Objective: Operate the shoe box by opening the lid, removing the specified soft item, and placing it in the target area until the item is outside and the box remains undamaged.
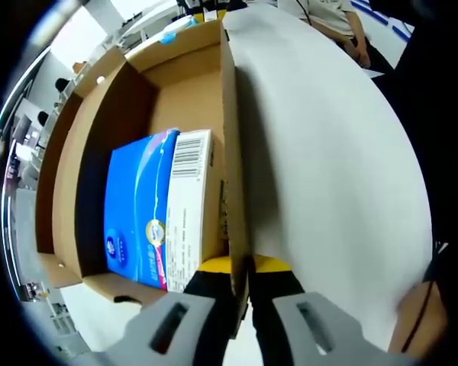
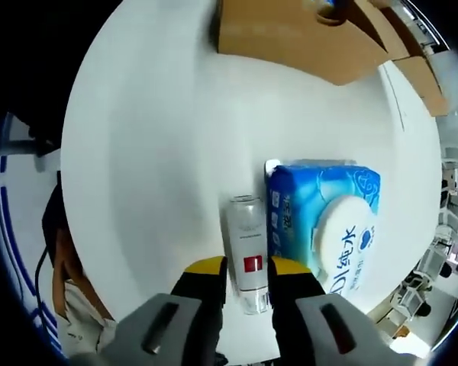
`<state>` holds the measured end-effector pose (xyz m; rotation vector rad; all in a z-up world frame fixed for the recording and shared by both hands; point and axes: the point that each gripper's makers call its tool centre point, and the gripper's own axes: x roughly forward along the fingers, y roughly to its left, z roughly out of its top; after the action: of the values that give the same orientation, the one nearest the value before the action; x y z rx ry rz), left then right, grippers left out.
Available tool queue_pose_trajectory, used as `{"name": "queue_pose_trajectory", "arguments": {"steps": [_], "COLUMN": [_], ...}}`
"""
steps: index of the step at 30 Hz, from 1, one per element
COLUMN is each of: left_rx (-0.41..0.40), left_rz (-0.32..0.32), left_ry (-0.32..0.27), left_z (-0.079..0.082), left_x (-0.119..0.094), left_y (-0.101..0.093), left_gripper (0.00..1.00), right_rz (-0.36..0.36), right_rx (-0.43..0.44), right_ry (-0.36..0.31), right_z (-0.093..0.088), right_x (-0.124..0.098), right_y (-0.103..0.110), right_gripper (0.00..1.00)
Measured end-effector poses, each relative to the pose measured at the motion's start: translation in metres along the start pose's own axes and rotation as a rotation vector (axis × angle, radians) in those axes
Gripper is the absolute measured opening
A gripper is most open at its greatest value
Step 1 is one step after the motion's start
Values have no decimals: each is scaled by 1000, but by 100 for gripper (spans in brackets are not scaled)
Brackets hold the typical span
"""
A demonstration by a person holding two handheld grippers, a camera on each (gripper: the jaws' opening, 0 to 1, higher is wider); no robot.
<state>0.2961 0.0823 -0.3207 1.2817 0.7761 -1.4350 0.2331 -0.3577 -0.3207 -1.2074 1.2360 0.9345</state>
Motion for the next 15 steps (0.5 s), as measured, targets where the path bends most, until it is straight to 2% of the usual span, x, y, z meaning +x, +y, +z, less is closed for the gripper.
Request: {"name": "queue_pose_trajectory", "arguments": {"steps": [3,5,9,10,13,15], "left_rx": [0,1,-4,-9,-13,-11], "left_rz": [1,1,1,0,-1,-1], "left_ry": [0,0,1,2,3,1], "left_z": [1,1,1,1,1,1], "left_x": [0,0,0,0,0,0], "left_y": [-1,-2,-3,-3,-3,-3], "left_gripper": [5,4,4,4,4,4], "right_rz": [-17,-33,-88,-89,-128,-156], "right_rx": [-10,2,55,74,83,153], "right_ry": [-4,-44,-170,-222,-308,-425], "right_z": [4,12,38,49,69,97], "right_x": [-7,-14,-33,-43,-64,-91], "right_y": [3,3,-3,-2,-9,-16], "right_gripper": [22,23,23,23,24,24]}}
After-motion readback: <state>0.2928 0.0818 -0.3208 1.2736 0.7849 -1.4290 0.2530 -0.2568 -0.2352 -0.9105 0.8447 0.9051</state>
